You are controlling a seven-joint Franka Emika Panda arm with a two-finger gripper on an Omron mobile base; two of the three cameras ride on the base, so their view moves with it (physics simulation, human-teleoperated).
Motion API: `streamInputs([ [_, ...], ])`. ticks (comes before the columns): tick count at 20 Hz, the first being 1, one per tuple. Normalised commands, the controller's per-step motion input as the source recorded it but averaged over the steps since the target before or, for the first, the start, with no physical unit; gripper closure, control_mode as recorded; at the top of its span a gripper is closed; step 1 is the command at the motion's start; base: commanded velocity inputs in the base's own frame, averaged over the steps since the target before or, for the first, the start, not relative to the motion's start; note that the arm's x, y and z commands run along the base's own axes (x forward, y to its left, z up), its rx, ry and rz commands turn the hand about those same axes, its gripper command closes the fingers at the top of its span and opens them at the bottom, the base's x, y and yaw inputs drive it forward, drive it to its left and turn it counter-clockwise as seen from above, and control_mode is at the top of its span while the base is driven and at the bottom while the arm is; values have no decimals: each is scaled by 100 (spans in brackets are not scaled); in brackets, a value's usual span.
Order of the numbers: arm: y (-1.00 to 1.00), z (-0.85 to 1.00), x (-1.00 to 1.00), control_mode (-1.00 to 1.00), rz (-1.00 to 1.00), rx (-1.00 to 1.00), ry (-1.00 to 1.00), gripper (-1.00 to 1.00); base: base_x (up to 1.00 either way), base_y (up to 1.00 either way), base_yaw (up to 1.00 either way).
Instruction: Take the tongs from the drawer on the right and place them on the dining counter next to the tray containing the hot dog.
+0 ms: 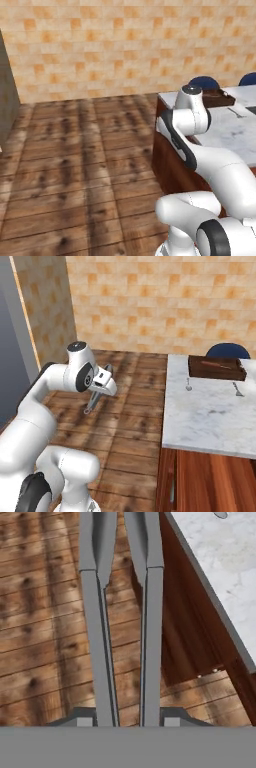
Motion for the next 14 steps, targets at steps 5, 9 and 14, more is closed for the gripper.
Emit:
streamInputs([
  [5,0,0,0,100,0,0,0,100,34,64,-21],
  [9,0,0,0,100,0,0,0,100,76,76,-24],
  [14,0,0,0,100,0,0,0,100,97,67,-26],
])
